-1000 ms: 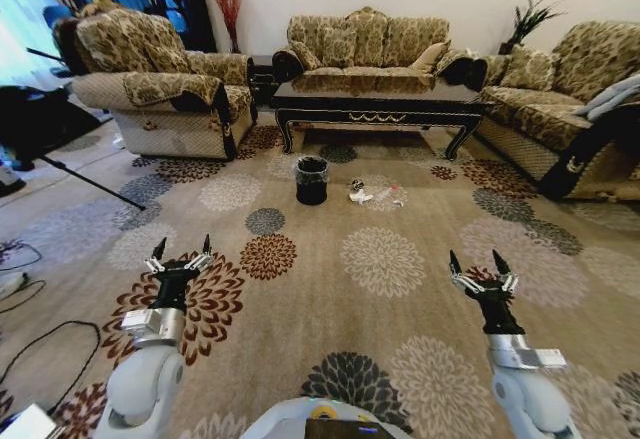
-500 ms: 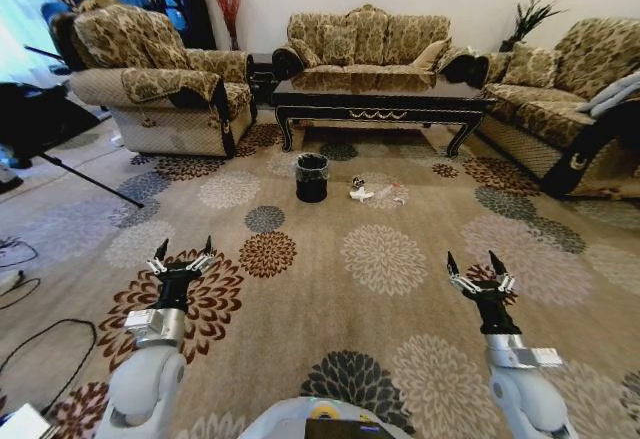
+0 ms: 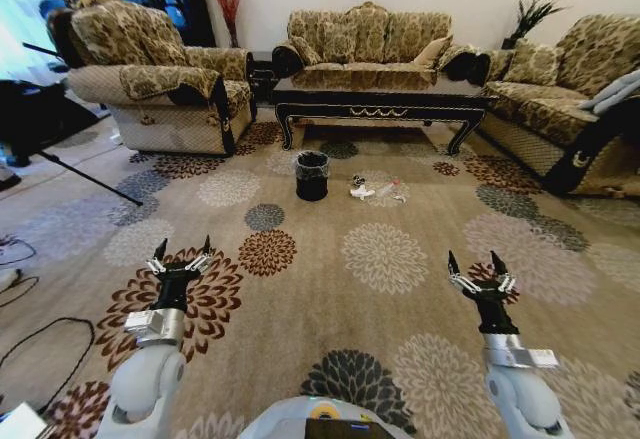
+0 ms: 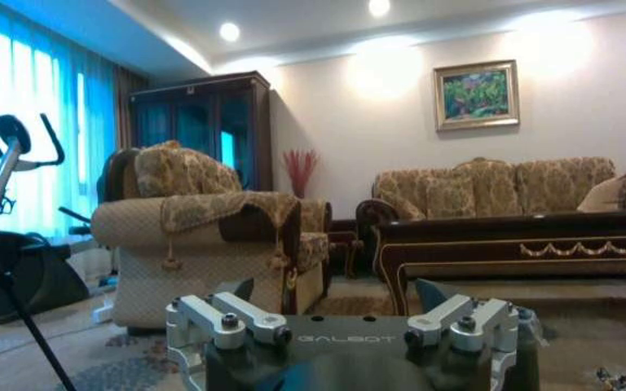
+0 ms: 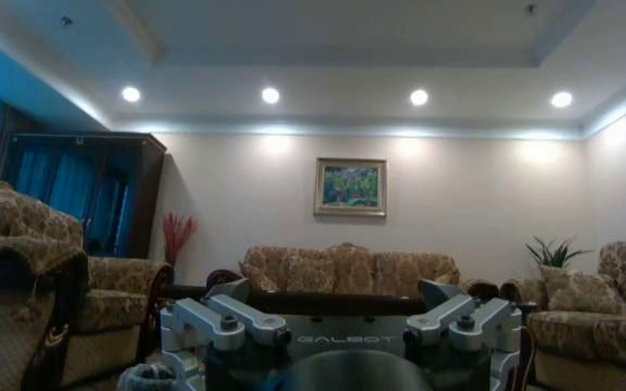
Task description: Move to the front of the table and pick up the trash from the floor, then place it into the trash bin.
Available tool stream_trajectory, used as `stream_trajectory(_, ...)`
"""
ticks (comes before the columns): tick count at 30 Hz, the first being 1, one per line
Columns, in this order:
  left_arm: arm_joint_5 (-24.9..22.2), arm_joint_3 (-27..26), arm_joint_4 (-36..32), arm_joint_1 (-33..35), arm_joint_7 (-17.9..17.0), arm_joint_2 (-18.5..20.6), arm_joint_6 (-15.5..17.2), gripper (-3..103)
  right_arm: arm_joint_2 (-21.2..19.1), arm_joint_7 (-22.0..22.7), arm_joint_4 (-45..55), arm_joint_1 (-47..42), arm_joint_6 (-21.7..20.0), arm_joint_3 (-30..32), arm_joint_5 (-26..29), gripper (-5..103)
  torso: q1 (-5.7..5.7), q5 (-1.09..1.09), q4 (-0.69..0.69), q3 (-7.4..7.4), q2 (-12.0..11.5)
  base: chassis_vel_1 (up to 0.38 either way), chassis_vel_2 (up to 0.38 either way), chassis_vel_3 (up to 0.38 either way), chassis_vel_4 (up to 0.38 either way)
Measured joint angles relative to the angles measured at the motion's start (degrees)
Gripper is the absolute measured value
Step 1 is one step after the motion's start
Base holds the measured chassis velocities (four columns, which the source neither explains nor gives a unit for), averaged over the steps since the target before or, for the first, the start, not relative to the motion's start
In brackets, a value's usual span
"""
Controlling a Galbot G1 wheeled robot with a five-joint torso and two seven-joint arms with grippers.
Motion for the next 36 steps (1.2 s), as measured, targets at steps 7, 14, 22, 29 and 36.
stream_trajectory(7,0.3,-0.2,-0.2,0.4,0.0,-0.4,-0.8,100,0.3,-1.7,-0.8,0.0,0.3,0.0,0.3,100,-0.01,0.00,0.00,0.14,0.2,0.000,0.000,0.000,0.000)
stream_trajectory(14,0.9,-0.3,-0.6,0.7,-0.4,-0.7,-1.0,100,0.5,-2.3,-1.0,0.1,0.4,-0.3,0.4,100,-0.02,0.00,0.00,0.22,0.3,0.000,0.000,0.000,0.000)
stream_trajectory(22,1.2,-0.1,-0.9,0.6,-0.6,-1.0,-1.0,100,0.6,-2.3,-1.1,0.3,0.5,-0.3,0.5,100,-0.02,0.01,0.00,0.30,0.4,-0.109,0.109,0.123,-0.113)
stream_trajectory(29,1.2,-0.2,-1.2,0.6,-0.6,-1.0,-1.0,100,0.8,-2.3,-1.3,0.5,0.5,-0.3,0.5,100,-0.01,0.00,-0.01,0.35,0.4,-0.233,0.252,0.255,-0.255)
stream_trajectory(36,1.1,-0.4,-1.8,1.0,-0.5,-0.9,-1.1,100,1.2,-2.6,-1.4,0.5,0.6,-0.3,0.3,100,-0.02,0.02,0.00,0.37,0.5,-0.315,0.338,0.321,-0.340)
